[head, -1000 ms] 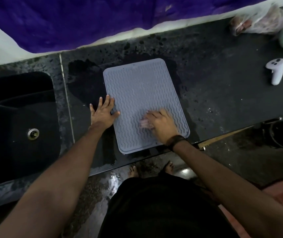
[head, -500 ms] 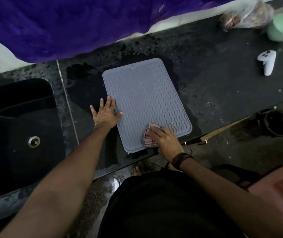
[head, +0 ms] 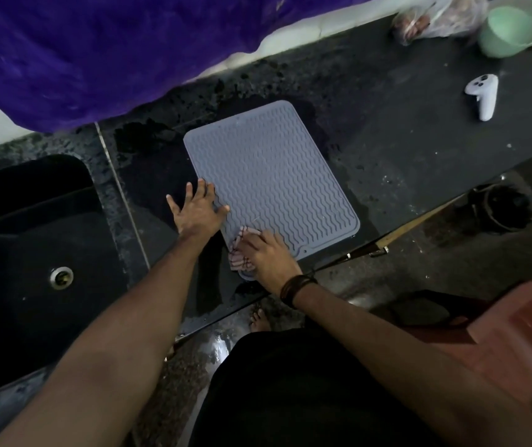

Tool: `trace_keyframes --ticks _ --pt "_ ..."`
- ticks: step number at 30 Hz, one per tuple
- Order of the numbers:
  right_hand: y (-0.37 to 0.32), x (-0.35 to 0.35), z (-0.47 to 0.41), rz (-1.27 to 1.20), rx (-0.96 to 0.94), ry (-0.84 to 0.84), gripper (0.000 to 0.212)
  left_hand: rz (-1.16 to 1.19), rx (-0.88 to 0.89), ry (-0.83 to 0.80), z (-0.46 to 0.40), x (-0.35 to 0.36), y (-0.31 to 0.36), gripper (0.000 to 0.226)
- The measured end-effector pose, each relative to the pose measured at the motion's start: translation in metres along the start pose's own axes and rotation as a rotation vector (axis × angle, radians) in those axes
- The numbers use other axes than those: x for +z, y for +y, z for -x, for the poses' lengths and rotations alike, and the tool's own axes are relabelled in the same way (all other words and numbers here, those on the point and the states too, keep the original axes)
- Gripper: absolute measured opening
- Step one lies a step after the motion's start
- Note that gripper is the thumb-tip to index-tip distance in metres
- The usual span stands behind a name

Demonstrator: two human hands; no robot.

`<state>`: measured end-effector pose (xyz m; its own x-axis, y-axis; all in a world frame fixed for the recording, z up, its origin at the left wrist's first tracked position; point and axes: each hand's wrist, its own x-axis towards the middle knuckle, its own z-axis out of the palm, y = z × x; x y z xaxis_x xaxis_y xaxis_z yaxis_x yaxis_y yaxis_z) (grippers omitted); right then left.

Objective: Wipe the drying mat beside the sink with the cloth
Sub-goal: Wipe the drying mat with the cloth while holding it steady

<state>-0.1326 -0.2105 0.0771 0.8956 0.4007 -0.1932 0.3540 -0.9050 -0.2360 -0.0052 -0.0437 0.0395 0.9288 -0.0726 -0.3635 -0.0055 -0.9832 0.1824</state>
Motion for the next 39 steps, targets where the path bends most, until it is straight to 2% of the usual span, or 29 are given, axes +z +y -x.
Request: trace_keyframes --ticks 3,7,9,13,17,22,27,31,34,37,39 --pt "0.009 0.007 0.032 0.002 -0.038 0.035 0.056 0.021 -0.003 -0.012 -0.001 0.002 -0.002 0.074" --pt "0.016 0.002 0.053 0.076 -0.084 0.025 0.047 0.039 0.009 0.002 -0.001 0.005 -0.003 0.074" --pt "0.018 -0.008 0.045 0.055 -0.055 0.009 0.049 0.038 0.011 0.006 -0.001 0.006 -0.004 0.074" --pt "0.022 -0.026 -0.004 -0.003 0.026 0.088 0.055 0.039 0.004 0.001 0.000 0.006 -0.002 0.073" --pt "0.022 -0.029 -0.054 0.042 0.060 0.025 0.060 0.007 -0.022 -0.007 0.001 0.002 0.001 0.072" --pt "0.038 -0.006 -0.026 0.057 -0.007 -0.003 0.055 0.013 -0.043 -0.044 -0.003 0.001 0.002 0.073" --pt "0.058 -0.008 0.010 0.016 -0.075 -0.038 0.062 0.033 -0.093 -0.083 -0.004 -0.002 0.012 0.073" --pt "0.062 -0.030 -0.025 -0.044 -0.039 0.082 0.059 0.048 -0.120 -0.139 -0.005 -0.007 0.017 0.074" --pt "0.066 -0.047 -0.076 -0.049 -0.011 0.133 0.057 0.065 -0.142 -0.152 -0.006 -0.011 0.018 0.080" --pt "0.072 -0.044 -0.106 0.012 0.022 0.055 0.049 0.063 -0.164 -0.174 -0.006 -0.011 0.021 0.099" --pt "0.079 -0.034 -0.104 0.037 0.019 0.026 0.052 0.044 -0.172 -0.165 -0.006 -0.010 0.024 0.105"
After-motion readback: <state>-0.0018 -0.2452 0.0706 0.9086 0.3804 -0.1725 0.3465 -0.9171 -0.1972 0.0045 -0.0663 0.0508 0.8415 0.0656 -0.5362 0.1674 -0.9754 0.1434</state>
